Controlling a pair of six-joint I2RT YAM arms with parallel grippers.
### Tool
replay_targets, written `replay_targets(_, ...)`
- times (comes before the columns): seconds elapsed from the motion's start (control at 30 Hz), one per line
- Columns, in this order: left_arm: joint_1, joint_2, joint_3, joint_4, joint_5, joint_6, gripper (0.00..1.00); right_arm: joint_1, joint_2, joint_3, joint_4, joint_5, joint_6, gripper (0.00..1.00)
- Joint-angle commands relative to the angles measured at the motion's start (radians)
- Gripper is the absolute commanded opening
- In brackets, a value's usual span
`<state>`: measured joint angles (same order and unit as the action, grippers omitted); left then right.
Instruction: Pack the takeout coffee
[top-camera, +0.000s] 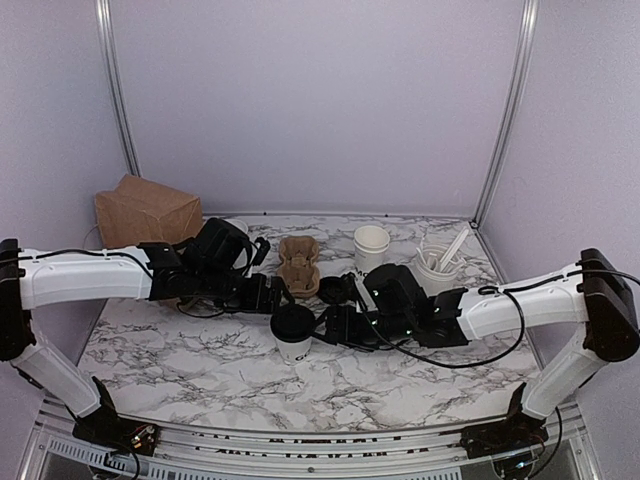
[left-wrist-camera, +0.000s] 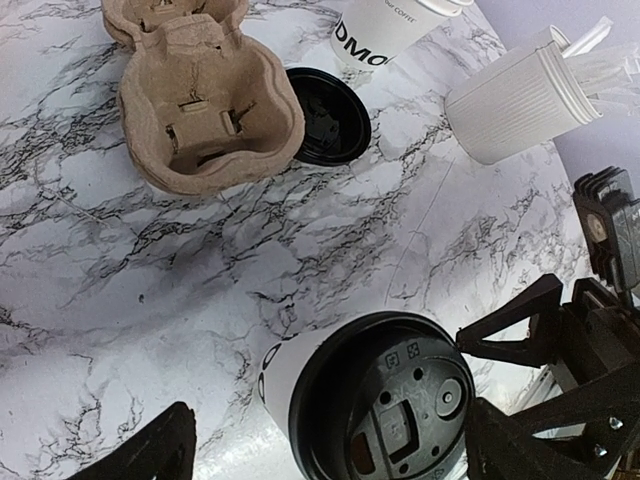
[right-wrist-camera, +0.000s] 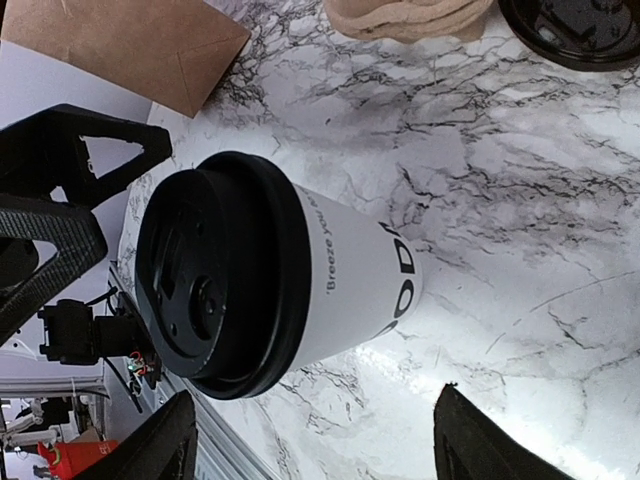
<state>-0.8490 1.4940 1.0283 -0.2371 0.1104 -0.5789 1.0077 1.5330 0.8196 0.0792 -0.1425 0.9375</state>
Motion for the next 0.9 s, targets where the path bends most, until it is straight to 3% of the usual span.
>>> replay_targets(0.0, 0.007, 0.012, -0.004, -0.012, -0.019, 0.019, 0.93, -0.01, 0.024, -0.005, 0.081, -0.024, 0.033, 0.78)
replay_targets(0.87, 0.008, 0.016, -0.082, -0.001, -0.049, 0.022, 0.76, -0.021, 0.075, -0.006, 0.096, -0.041, 0.038, 0.74)
